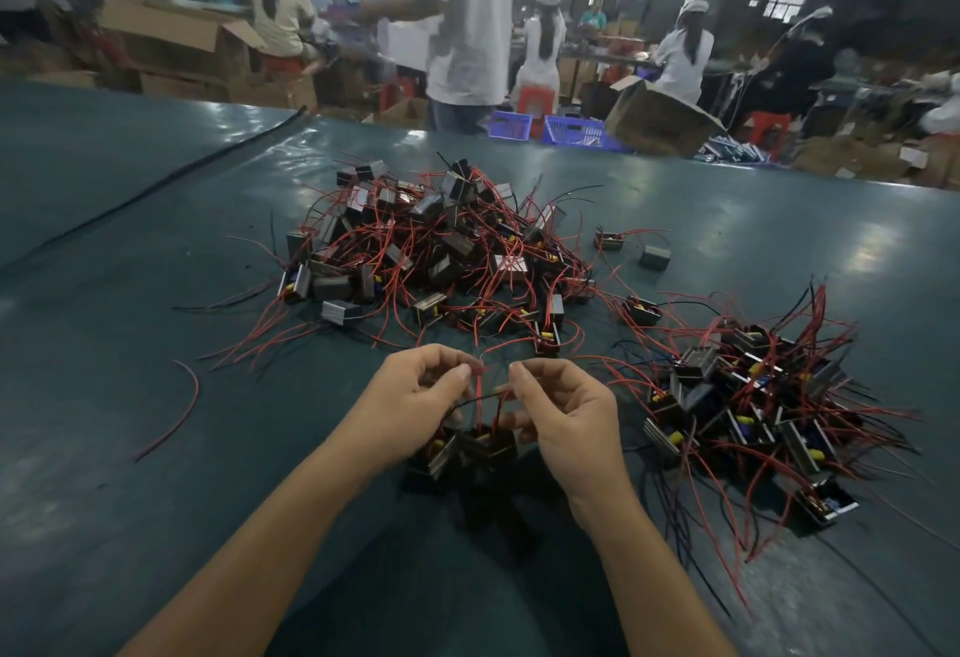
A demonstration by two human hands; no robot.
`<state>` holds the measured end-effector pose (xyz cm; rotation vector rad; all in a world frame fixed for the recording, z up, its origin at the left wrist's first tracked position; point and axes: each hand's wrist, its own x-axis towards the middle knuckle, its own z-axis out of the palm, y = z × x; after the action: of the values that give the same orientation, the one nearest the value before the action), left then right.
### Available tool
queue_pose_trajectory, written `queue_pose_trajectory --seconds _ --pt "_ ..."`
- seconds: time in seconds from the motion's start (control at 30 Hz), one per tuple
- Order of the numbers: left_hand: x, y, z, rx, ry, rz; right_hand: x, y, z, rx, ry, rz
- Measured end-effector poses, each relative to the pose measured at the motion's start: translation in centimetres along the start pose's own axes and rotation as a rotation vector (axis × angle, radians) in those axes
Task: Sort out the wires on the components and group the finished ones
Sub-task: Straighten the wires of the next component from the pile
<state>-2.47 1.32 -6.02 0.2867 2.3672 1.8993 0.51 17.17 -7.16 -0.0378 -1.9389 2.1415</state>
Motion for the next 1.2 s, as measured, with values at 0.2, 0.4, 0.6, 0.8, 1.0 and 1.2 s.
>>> queue_pose_trajectory --seconds 0.2,0.4,0.6,0.8,1.0,1.2 --pt "0.09 -0.20 -0.24 0.018 -0.025 0.094 -0.29 -0.20 -0.06 -0.071 -0.084 0.009" --pt "0.15 -0.35 -0.25 -0.004 -0.032 0.083 -0.29 -0.20 0.00 -0.044 -0.082 0.009" --pt "-0.17 -0.22 -0.14 -0.054 -0.006 0.048 -0.45 -0.03 0.10 -0.147 -0.062 -0.085" --pt "-0.35 0.18 -0.15 -0.014 -0.054 0.073 -0.37 0.43 0.23 -0.220 -0.004 -0.234" --pt "-0.44 0.54 -0.10 0.020 -0.087 0.073 -0.21 0.40 0.12 -0.210 0.009 -0.251" --pt "-0.49 0.40 0.00 0.047 -0.059 0.068 -0.41 0.27 0.37 -0.150 0.056 -0.246"
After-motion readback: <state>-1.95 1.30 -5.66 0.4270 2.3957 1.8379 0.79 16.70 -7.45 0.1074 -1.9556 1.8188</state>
